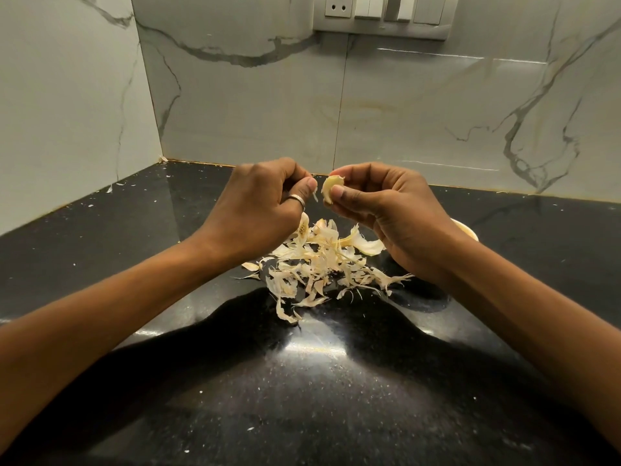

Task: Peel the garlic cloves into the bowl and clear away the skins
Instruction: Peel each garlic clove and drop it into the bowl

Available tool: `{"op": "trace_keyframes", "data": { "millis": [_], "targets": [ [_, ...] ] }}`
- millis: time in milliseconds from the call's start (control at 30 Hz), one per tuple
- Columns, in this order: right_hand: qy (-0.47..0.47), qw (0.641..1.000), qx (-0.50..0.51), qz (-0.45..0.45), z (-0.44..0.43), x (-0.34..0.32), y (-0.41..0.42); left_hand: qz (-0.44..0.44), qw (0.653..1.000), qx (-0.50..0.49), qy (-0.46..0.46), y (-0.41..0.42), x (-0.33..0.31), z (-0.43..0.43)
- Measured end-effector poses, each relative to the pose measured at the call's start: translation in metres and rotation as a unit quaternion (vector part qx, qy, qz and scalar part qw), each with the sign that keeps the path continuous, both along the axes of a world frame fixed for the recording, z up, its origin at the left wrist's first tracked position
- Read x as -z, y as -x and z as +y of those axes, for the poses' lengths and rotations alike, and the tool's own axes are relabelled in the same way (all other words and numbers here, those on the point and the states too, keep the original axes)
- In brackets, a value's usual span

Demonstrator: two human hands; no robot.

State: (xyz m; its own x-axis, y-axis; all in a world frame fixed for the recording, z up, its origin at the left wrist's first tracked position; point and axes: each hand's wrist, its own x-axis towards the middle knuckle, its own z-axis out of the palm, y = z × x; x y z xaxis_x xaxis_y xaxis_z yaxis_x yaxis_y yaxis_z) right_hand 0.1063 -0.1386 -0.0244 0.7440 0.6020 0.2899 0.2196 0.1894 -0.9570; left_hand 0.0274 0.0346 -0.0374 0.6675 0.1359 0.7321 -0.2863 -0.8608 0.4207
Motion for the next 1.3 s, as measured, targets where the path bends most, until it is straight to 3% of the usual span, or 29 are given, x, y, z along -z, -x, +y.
{"op": "trace_keyframes", "data": {
  "millis": [233, 733, 967, 1300],
  "targets": [
    [-0.029, 0.998, -0.003, 0.062, 0.0006, -0.0023, -0.0011, -0.006, 0.998, -0.025, -0.049, -0.0008, 0.0, 0.0051],
    [-0.011, 0.998, -0.008, 0.068, -0.0021, -0.0033, 0.0003, -0.077, 0.991, 0.04, -0.105, -0.0003, 0.0007, 0.0042],
    [-0.022, 0.993, -0.02, 0.117, -0.0011, -0.0052, 0.0014, -0.102, 0.986, 0.05, -0.125, 0.0005, -0.0048, 0.0069],
    [-0.04, 0.985, -0.04, 0.164, -0.0013, -0.0078, 0.0048, -0.056, 0.986, 0.089, -0.132, -0.0037, -0.0035, 0.008]
  ]
}}
